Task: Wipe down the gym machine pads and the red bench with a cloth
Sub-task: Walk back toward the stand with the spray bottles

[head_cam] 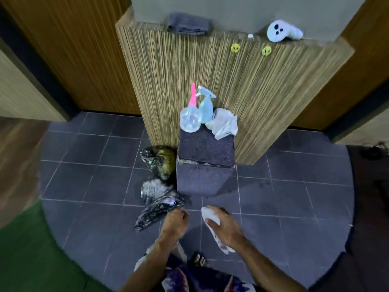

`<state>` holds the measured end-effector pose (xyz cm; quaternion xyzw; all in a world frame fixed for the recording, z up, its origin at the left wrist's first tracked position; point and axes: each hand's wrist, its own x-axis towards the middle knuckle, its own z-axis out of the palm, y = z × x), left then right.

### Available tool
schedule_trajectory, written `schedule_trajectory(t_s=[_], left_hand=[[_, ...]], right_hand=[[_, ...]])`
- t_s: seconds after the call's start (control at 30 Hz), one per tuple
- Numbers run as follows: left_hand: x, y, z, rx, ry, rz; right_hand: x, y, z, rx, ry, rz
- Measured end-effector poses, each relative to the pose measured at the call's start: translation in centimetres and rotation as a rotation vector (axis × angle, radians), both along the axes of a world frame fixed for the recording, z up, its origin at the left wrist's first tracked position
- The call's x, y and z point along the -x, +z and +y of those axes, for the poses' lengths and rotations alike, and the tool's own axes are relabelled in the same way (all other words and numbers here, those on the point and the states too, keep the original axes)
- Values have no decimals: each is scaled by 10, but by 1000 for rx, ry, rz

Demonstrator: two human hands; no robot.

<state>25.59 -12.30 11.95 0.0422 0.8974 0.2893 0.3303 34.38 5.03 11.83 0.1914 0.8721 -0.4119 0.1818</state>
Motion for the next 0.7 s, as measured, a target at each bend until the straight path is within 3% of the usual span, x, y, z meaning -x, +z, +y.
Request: schedule_trajectory(t_s=[0.3, 0.5, 0.6, 0.7], left_hand=[[149, -14, 58, -34, 8, 29], [230, -20, 90, -22, 3, 150], [257, -37, 105, -35, -15, 211], [272, -60, 114, 12, -107, 398]], right_hand=[[150, -6, 80, -22, 114, -16], [232, -21, 122, -140, 293, -3], [266, -37, 137, -192, 438, 59], [290, -55, 154, -314, 633, 231]])
